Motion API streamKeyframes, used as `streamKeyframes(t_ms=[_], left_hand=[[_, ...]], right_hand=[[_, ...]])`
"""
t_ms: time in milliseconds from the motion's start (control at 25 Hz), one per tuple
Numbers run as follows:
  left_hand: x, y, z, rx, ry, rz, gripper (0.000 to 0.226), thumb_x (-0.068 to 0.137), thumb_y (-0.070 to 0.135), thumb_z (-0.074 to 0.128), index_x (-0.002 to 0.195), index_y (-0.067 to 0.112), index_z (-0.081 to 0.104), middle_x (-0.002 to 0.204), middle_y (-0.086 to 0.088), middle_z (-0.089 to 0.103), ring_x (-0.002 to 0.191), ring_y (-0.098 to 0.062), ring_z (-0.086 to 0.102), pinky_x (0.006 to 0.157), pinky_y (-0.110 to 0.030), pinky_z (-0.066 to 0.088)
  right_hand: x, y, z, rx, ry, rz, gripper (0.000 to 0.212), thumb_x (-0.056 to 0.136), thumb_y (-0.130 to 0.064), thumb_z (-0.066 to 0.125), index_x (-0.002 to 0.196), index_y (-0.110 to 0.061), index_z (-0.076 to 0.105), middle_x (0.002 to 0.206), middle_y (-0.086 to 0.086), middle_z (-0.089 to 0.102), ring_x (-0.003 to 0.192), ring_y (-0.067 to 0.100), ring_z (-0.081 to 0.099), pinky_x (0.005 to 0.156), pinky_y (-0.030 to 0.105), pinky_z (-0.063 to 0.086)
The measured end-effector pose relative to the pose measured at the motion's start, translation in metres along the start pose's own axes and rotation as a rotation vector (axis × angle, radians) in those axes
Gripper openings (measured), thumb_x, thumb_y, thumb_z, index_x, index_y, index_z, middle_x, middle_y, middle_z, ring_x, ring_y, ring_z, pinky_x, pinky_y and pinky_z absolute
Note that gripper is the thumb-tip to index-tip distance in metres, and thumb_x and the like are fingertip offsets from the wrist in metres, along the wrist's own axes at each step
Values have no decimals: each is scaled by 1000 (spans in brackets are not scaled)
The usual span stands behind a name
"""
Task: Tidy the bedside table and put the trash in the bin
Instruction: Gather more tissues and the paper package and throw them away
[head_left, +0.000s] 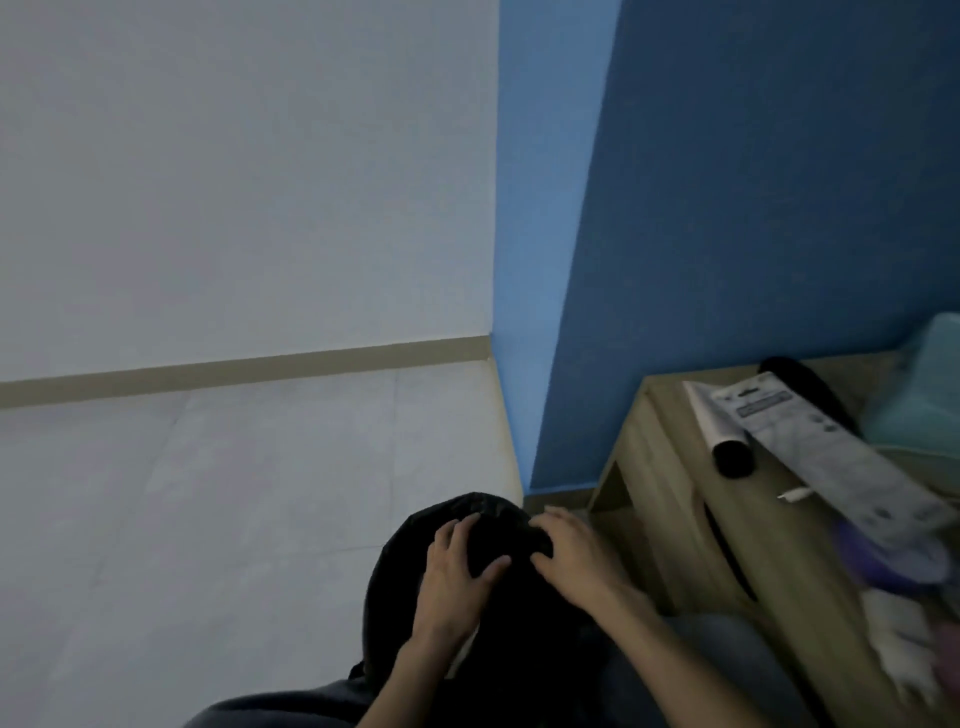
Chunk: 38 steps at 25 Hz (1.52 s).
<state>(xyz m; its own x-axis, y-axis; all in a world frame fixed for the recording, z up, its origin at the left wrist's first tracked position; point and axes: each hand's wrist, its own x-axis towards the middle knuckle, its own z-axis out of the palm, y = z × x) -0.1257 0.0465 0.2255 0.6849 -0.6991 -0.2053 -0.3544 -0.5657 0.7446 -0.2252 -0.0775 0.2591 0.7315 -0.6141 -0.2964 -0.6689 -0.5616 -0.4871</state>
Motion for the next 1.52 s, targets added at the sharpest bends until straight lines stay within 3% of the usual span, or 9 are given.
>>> streamKeyframes(t_ms=[200,400,560,720,1000,1120,1240,1360,1520], left_hand=[[23,110,25,-70,-33,256,56,83,36,66,132,22,45,135,0,44,128,-14,41,103,-19,30],[33,211,80,-52,-218,385,65,83,52,58,139,24,39,149,-1,33,137,-20,34,110,-30,30],[43,240,128,98,-349,438,63,88,36,57,144,26,29,157,-1,17,142,-25,23,112,-41,31],[45,237,144,211,-376,442,65,92,31,51,148,25,20,160,1,0,147,-22,6,116,-43,24],[42,243,134,168,-370,435,53,97,34,40,147,26,24,160,1,7,146,-24,8,115,-44,23],[34,254,117,-138,-339,345,46,99,43,30,140,24,40,148,-1,37,138,-20,30,110,-38,31],[28,251,92,-771,-376,104,33,98,24,45,127,10,52,116,-1,62,92,0,64,79,-16,51],[28,220,61,-930,-254,-18,23,94,0,46,115,5,55,102,-9,66,77,-8,68,65,-22,58],[22,148,11,-890,-34,-141,16,91,-2,49,96,7,62,100,-19,67,84,-27,66,81,-44,56]], right_hand=[[-39,40,-93,45,430,-81,31,75,-10,67,106,-10,65,115,9,63,111,28,58,92,27,40],[-64,105,-177,-57,762,137,36,68,-5,72,103,-3,64,105,20,63,96,40,58,82,42,48],[-50,160,-194,-91,565,412,68,69,-35,75,124,-5,50,123,23,52,112,39,46,93,40,41],[-42,186,-186,23,411,470,83,61,-50,76,127,-10,44,123,20,51,112,33,49,86,35,45],[-51,172,-194,-30,547,463,79,53,-49,77,116,-8,51,108,19,56,101,33,55,72,34,47],[-57,146,-195,0,564,416,81,56,-49,77,122,-13,47,117,16,53,107,32,53,77,34,47],[-61,108,-184,-27,579,325,81,57,-53,73,124,-16,46,122,16,53,110,33,51,85,39,48],[-60,65,-164,39,488,206,77,64,-52,73,127,-18,45,127,11,53,114,30,52,84,36,46],[-44,30,-116,314,289,22,57,73,-37,72,122,-19,50,119,6,62,105,25,59,82,38,51]])
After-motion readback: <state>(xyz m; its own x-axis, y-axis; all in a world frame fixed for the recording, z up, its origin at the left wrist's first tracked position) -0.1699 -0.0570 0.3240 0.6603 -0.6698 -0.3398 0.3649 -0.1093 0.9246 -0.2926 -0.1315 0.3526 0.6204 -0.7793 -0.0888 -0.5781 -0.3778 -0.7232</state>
